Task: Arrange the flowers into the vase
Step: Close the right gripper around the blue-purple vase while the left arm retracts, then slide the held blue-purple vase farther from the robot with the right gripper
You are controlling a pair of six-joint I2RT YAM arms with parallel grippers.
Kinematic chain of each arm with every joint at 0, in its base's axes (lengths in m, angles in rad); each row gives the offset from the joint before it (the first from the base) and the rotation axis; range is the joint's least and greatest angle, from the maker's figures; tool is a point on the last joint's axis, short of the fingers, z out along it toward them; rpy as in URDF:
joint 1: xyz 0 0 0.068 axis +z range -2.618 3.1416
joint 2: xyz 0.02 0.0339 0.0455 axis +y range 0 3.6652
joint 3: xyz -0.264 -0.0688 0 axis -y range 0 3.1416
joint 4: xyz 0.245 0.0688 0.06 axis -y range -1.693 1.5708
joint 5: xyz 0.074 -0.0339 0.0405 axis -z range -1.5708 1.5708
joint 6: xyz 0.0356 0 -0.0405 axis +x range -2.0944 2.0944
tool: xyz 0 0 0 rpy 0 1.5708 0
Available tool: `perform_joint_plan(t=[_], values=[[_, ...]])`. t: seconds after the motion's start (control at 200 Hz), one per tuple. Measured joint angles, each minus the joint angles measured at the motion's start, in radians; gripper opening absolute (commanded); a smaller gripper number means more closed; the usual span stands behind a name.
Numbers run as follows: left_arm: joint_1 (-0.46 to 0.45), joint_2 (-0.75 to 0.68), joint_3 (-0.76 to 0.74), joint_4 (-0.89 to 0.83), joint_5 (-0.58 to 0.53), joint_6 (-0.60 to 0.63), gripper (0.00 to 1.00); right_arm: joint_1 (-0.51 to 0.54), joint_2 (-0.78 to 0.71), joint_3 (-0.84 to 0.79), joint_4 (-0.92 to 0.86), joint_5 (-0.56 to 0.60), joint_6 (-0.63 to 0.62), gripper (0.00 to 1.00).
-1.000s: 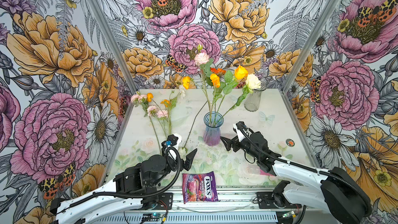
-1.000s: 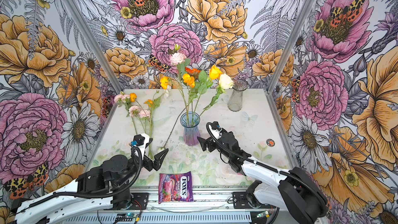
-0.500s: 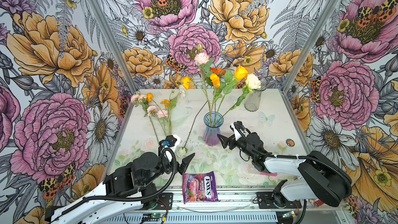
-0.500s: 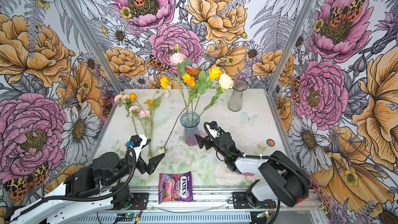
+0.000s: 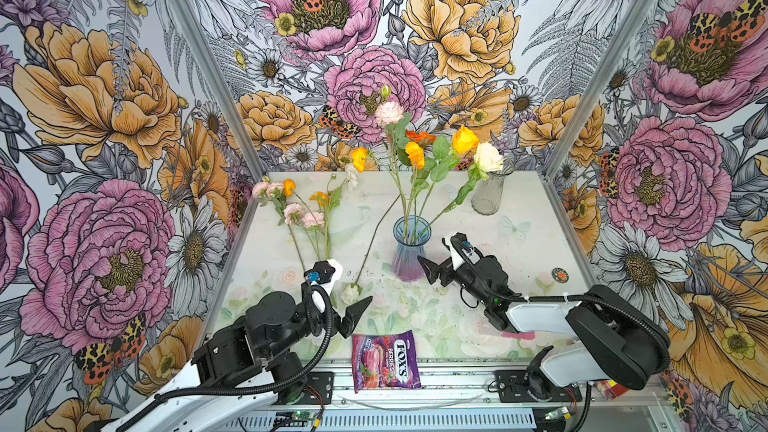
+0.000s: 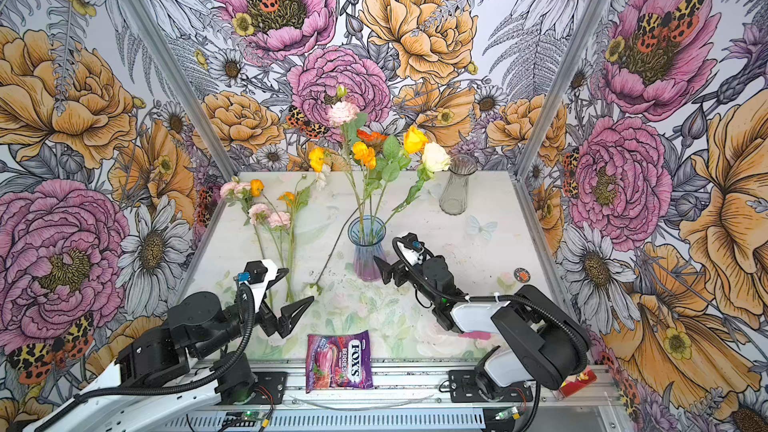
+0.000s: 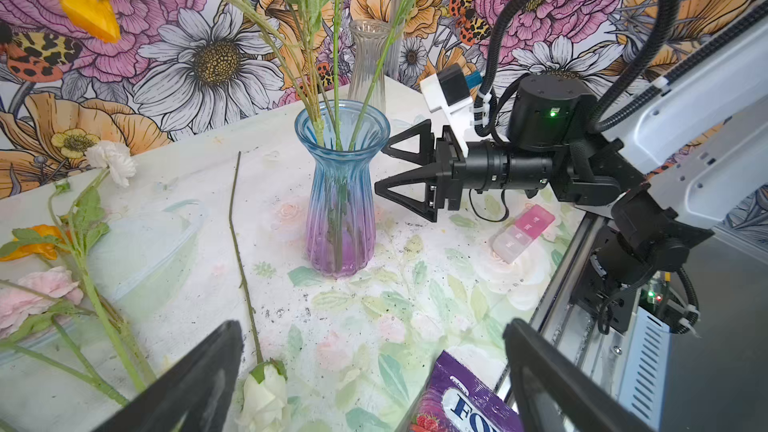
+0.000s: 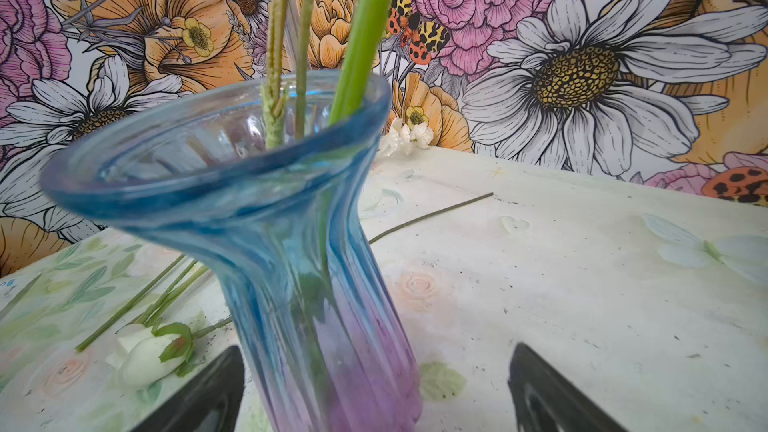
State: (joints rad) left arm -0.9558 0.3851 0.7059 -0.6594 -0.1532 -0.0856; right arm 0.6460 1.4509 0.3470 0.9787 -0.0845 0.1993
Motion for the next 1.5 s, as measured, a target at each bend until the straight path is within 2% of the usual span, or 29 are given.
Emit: perform_joint_plan(t=[0.16, 0.335, 1.056, 1.316, 1.501], values=[[0.116, 0.067, 0.0, 0.009, 0.131, 0.0, 0.99, 0.0, 0.031, 0.0, 0.039, -0.057, -0.01, 0.99], [0.161, 0.079, 0.0, 0.014, 0.208, 0.0, 0.99, 0.0, 0.038, 0.002, 0.077, -0.067, -0.034, 0.99], [0.228, 0.074, -0.005, 0.028, 0.286, 0.0, 0.99, 0.0, 0.259, 0.187, 0.203, -0.116, -0.067, 1.0], [0.274, 0.075, -0.005, 0.042, 0.322, 0.0, 0.99, 0.003, 0.289, 0.237, 0.208, -0.134, -0.07, 1.0], [0.304, 0.083, -0.008, 0.057, 0.351, 0.0, 0.99, 0.009, 0.307, 0.261, 0.212, -0.149, -0.075, 0.93]])
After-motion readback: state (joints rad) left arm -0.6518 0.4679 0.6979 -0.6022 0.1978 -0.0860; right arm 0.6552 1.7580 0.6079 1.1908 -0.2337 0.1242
